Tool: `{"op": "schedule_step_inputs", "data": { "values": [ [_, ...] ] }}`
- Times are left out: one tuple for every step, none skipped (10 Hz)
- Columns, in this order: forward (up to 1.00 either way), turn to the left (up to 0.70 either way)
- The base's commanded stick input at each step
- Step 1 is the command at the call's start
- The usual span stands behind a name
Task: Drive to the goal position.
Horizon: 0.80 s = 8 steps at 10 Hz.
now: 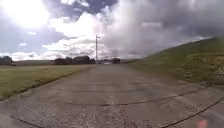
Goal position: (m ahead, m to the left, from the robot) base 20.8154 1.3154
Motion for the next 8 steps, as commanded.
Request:
{"op": "schedule_step_inputs", "data": {
  "values": [
    [0.7,0.0],
    [0.7,0.0],
    [0.7,0.0],
    [0.7,0.0],
    [0.7,0.0],
    [0.7,0.0],
    [0.7,0.0],
    [0.7,0.0]
  ]
}}
